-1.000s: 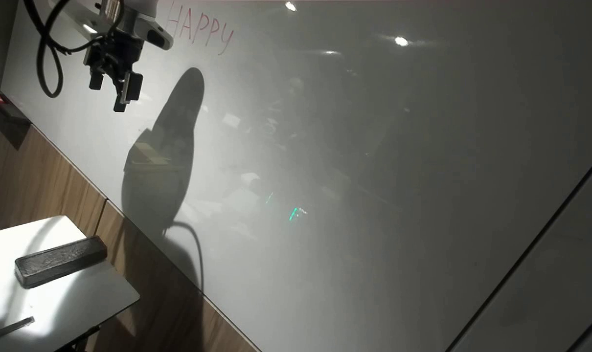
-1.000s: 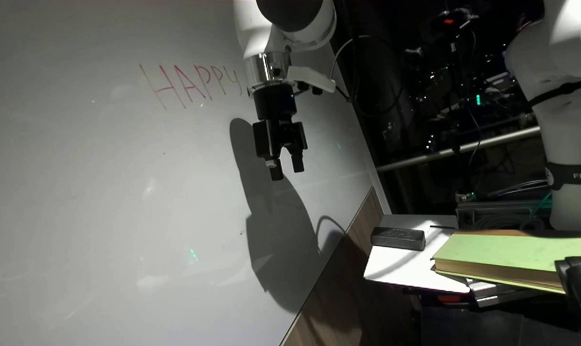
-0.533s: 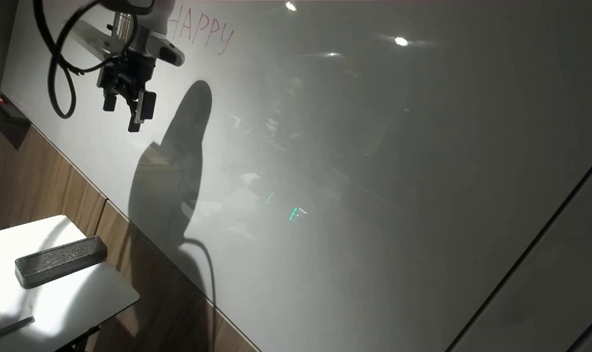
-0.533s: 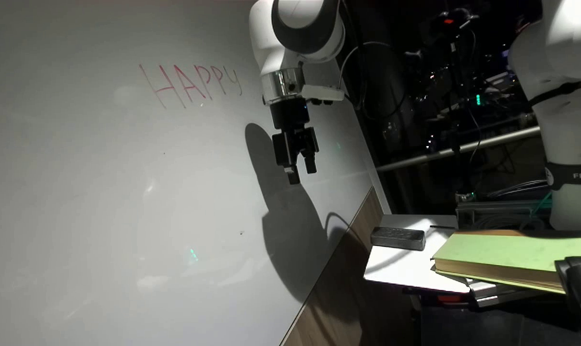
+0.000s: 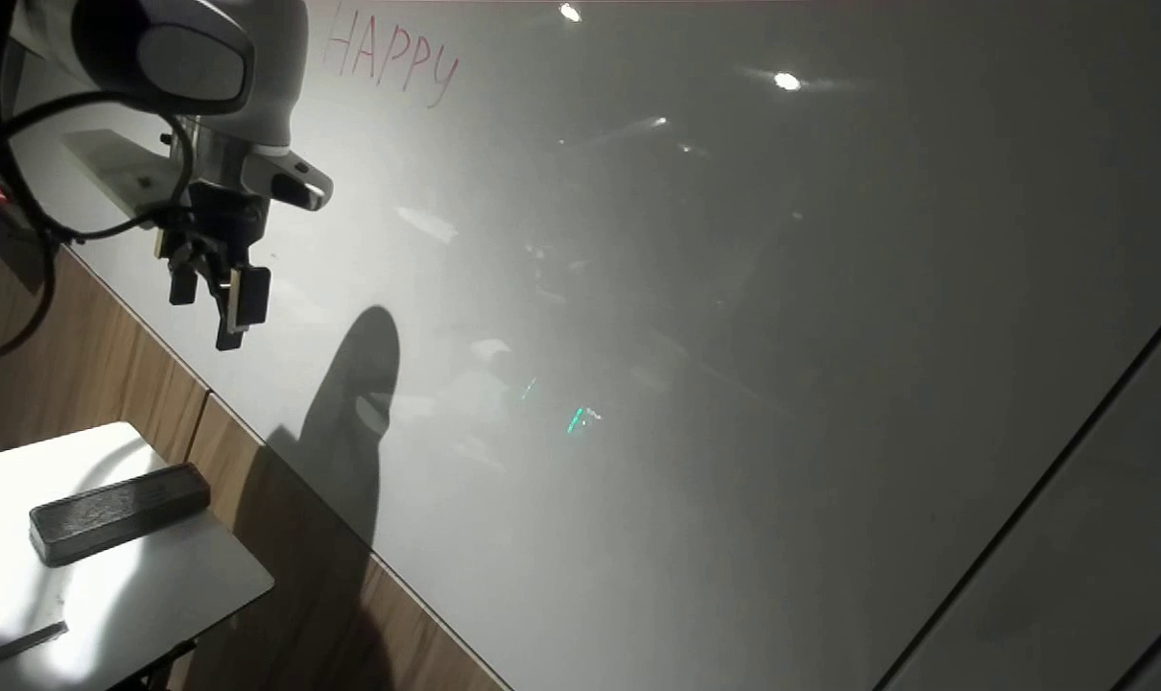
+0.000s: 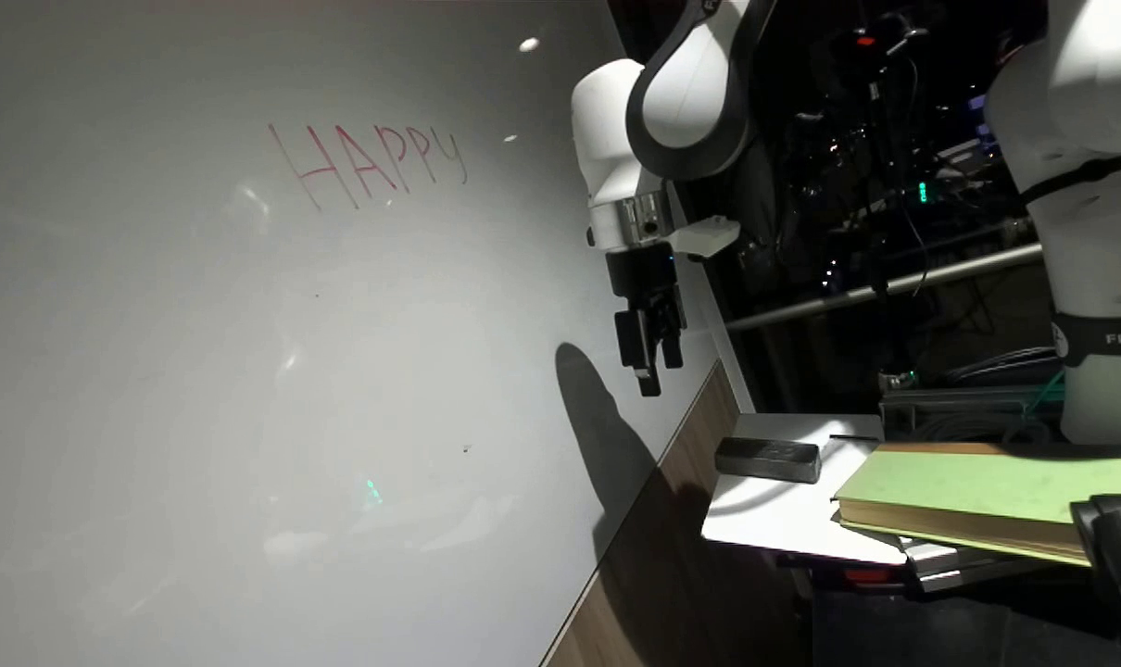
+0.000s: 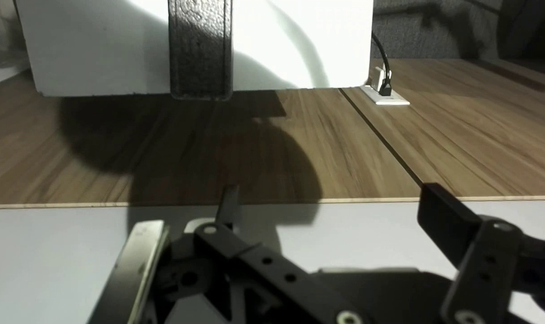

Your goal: Use the duster to erase the writings on the whiteboard

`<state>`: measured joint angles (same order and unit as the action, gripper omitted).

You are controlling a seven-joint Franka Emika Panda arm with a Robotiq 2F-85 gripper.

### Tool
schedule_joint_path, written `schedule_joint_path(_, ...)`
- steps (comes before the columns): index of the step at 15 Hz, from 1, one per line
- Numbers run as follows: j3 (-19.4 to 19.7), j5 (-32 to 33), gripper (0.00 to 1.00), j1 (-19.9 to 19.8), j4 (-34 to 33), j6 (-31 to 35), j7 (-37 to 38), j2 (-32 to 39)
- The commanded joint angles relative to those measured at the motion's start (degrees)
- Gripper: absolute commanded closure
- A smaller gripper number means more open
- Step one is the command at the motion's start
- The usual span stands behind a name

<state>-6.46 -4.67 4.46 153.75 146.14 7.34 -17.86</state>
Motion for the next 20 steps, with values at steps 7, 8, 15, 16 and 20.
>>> schedule_joint_path(7, 3.0, 3.2, 0.0, -3.8, 5.1, 7.0, -1.5, 3.7)
schedule_joint_path(8, 3.1, 3.6, 0.0, -4.2, 5.1, 7.3, -1.6, 4.6)
schedule_joint_path(15, 5.1, 5.5, 0.0, -6.2, 5.2, 9.2, -2.5, 8.6)
schedule_joint_path(16, 5.2, 5.4, 0.0, -6.2, 5.2, 9.1, -2.8, 8.6)
schedule_joint_path(20, 5.6, 4.4, 0.0, -5.6, 5.1, 7.9, -4.3, 8.0)
